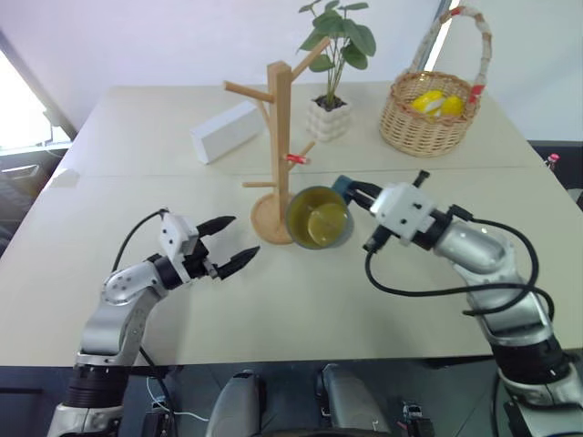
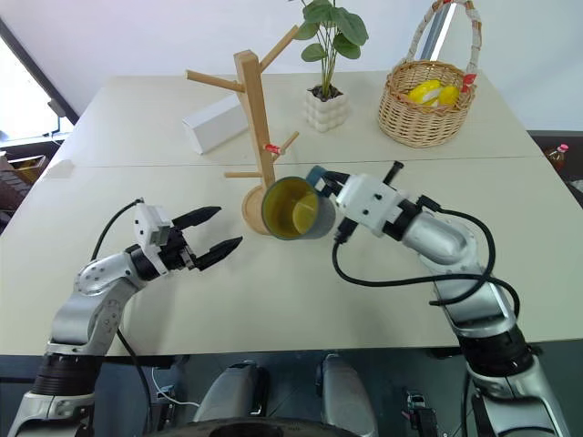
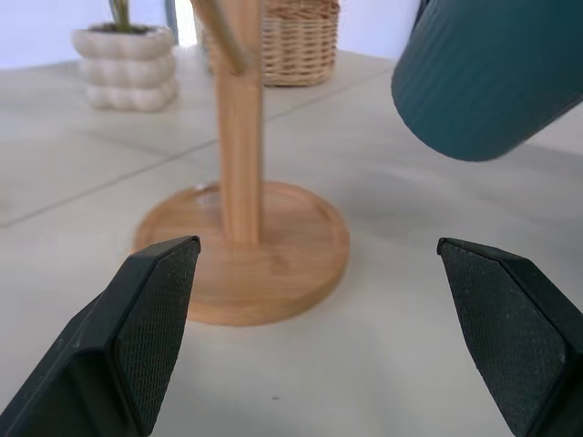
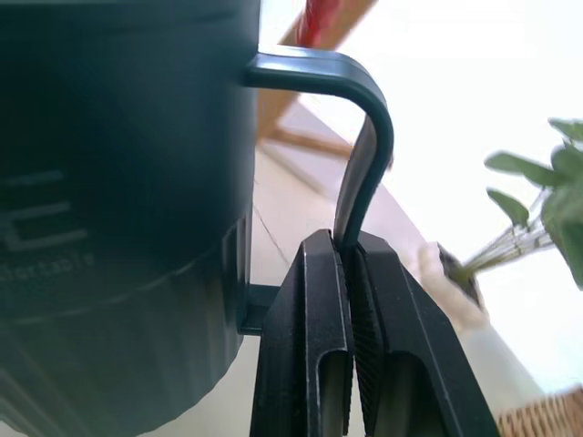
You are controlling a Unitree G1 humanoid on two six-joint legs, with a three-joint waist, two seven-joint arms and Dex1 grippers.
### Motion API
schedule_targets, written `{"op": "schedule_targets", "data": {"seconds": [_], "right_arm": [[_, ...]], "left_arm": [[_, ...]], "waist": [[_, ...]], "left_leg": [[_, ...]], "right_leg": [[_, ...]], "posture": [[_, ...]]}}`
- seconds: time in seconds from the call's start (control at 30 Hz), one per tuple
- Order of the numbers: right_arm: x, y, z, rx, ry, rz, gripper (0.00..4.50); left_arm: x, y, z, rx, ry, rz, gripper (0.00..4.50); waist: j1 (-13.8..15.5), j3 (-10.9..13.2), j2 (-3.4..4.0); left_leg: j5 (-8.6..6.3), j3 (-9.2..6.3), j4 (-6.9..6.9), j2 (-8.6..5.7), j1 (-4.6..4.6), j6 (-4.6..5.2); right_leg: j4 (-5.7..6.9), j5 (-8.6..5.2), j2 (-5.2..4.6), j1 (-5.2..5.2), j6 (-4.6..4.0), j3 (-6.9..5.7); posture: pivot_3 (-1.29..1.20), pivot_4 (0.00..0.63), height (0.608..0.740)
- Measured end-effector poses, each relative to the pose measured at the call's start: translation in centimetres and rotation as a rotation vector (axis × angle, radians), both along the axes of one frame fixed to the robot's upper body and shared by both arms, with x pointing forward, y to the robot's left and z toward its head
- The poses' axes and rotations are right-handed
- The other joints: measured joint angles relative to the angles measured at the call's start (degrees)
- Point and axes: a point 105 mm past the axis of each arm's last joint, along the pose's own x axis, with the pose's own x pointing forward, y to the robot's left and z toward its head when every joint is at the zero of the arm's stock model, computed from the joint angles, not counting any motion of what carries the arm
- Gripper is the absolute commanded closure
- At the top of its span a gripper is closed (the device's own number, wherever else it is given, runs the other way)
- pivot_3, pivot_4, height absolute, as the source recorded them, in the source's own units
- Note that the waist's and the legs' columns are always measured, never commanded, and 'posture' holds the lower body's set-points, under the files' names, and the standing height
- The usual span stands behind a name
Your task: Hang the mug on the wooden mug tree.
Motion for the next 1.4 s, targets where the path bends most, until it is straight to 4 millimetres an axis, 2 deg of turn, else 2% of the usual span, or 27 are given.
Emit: {"op": "schedule_targets", "data": {"seconds": [0.1,0.27,0.4,0.73,0.9,1.1,1.23,1.33,1.4], "right_arm": [[0.4,1.0,1.0,-0.01,-0.033,0.004,4.44],[0.7,1.8,0.7,-0.032,-0.006,0.008,4.44],[1.1,2.2,1.6,-0.037,-0.015,-0.004,4.44],[1.4,2.8,1.8,-0.053,-0.011,-0.016,4.44],[1.7,3.3,3.0,-0.056,-0.034,-0.023,4.44],[2.4,3.8,2.6,-0.067,-0.001,-0.037,4.44],[2.7,4.0,2.6,-0.071,0.005,-0.04,4.44],[2.8,3.9,2.3,-0.074,0.022,-0.049,3.55],[2.8,4.0,2.3,-0.072,0.027,-0.045,2.54]], "left_arm": [[0.1,0.8,0.7,0.001,-0.02,0.016,0.0],[0.1,1.6,0.8,0.008,-0.018,0.041,0.0],[-0.1,2.0,0.8,0.002,-0.017,0.057,0.0],[-0.8,1.4,1.4,-0.036,0.01,0.01,0.0],[-1.2,0.6,3.2,-0.074,-0.005,-0.048,0.0],[-1.3,0.4,5.2,-0.091,-0.032,-0.078,0.0],[-1.3,0.4,5.5,-0.088,-0.036,-0.075,0.0],[-1.3,0.4,5.5,-0.092,-0.036,-0.075,0.0],[-1.3,0.4,5.5,-0.095,-0.036,-0.074,0.0]], "waist": [[-0.01,0.0,-0.01],[0.01,0.01,-0.02],[-0.02,0.01,-0.02],[-0.05,0.01,-0.02],[-0.08,0.02,-0.03],[-0.11,0.02,-0.03],[-0.11,0.02,-0.02],[-0.11,0.02,-0.02],[-0.12,0.02,-0.02]], "left_leg": [[0.0,-0.01,-0.03,0.01,0.01,0.0],[0.0,0.02,-0.03,-0.01,-0.04,0.0],[0.0,0.0,-0.05,-0.01,-0.02,-0.01],[0.0,0.01,-0.06,0.0,-0.04,-0.01],[0.0,0.0,-0.06,0.0,-0.03,-0.01],[0.0,0.01,-0.06,-0.01,-0.04,-0.01],[0.0,0.01,-0.08,-0.01,-0.04,-0.01],[0.0,0.01,-0.08,-0.01,-0.05,-0.01],[0.0,0.01,-0.09,-0.01,-0.05,-0.01]], "right_leg": [[0.01,0.0,0.01,-0.02,0.0,-0.01],[-0.02,0.0,-0.07,-0.03,0.0,-0.01],[-0.01,0.0,-0.06,-0.05,-0.01,-0.01],[-0.01,0.0,-0.07,-0.07,-0.01,-0.01],[0.0,0.0,-0.07,-0.07,-0.01,-0.01],[-0.01,0.0,-0.07,-0.07,-0.01,-0.01],[-0.02,0.0,-0.07,-0.09,-0.01,-0.02],[-0.02,0.0,-0.07,-0.1,-0.01,-0.01],[-0.02,0.0,-0.07,-0.1,-0.01,-0.02]], "posture": [[0.0,0.15,0.74],[0.0,0.15,0.74],[0.0,0.15,0.74],[0.0,0.15,0.74],[0.0,0.15,0.74],[0.0,0.15,0.74],[0.0,0.15,0.74],[0.0,0.15,0.74],[0.0,0.15,0.74]]}}
